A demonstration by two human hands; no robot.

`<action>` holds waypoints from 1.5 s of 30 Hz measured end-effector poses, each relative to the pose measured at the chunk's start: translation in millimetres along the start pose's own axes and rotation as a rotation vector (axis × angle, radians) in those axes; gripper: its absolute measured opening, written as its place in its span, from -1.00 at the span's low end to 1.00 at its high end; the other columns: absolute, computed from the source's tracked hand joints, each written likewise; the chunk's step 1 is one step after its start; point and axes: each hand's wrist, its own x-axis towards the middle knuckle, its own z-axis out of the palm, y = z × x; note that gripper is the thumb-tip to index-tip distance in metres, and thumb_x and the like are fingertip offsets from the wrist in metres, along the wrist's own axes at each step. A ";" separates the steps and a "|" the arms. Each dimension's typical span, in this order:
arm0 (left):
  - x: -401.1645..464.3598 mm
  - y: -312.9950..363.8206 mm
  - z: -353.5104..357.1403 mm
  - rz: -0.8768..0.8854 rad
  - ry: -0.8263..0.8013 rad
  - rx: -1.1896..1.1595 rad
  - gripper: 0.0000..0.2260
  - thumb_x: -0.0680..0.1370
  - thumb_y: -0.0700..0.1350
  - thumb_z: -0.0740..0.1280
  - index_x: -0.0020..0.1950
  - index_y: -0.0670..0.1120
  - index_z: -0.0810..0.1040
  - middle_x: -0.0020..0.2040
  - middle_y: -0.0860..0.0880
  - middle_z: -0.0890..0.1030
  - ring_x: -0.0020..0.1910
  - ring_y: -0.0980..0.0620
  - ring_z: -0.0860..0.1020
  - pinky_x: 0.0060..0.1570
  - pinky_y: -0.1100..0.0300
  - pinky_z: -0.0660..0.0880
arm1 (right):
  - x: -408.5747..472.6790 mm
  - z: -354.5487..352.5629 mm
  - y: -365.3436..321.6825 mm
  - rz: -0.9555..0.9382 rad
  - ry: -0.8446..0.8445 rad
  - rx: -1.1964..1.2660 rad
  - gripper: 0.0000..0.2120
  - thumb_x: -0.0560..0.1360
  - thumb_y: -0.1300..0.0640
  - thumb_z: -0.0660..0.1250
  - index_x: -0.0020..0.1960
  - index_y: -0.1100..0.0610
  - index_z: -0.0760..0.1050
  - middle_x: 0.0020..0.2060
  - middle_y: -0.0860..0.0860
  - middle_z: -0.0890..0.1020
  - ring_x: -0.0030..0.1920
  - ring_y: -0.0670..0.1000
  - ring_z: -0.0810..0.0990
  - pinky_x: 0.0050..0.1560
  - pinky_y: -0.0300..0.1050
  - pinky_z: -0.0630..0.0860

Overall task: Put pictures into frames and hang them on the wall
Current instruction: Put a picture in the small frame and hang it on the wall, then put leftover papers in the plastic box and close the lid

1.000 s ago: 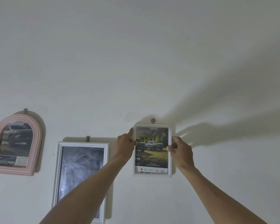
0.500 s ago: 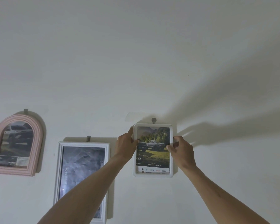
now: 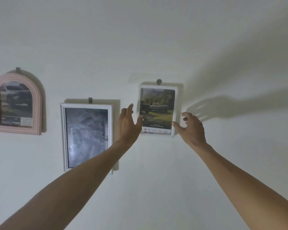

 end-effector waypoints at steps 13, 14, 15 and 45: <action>-236.0 -56.0 19.3 -0.318 -0.449 0.194 -0.58 0.57 0.02 0.31 0.40 -0.07 0.39 0.20 -0.04 0.50 0.14 -0.07 0.52 0.01 0.03 0.50 | -179.5 52.7 84.2 0.282 -0.394 -0.080 -0.39 0.50 -0.20 0.35 0.45 0.03 0.33 0.34 0.07 0.46 0.35 0.08 0.43 0.26 0.01 0.37; -255.1 -59.7 19.9 -0.399 -0.530 0.222 -0.56 0.57 0.04 0.30 0.42 -0.07 0.37 0.24 -0.06 0.48 0.18 -0.08 0.50 0.06 0.01 0.48 | -196.8 57.7 94.9 0.312 -0.440 -0.090 -0.38 0.50 -0.20 0.35 0.45 0.04 0.31 0.35 0.08 0.44 0.36 0.09 0.43 0.26 0.02 0.37; -273.6 -62.8 20.0 -0.480 -0.611 0.249 -0.54 0.58 0.06 0.28 0.43 -0.07 0.34 0.28 -0.07 0.45 0.24 -0.09 0.47 0.11 -0.01 0.45 | -214.6 62.0 105.9 0.339 -0.492 -0.105 -0.37 0.50 -0.19 0.35 0.47 0.04 0.30 0.36 0.09 0.42 0.36 0.11 0.42 0.26 0.03 0.38; -441.8 -99.4 20.0 -1.388 -0.878 0.374 -0.52 0.36 -0.18 0.58 0.18 -0.32 0.50 0.18 -0.21 0.52 0.07 -0.19 0.51 -0.14 0.06 0.45 | -393.5 74.7 296.5 1.049 -0.895 -0.186 -0.39 0.34 -0.10 0.51 0.26 0.18 0.44 0.17 0.16 0.53 0.10 0.19 0.56 0.06 0.06 0.57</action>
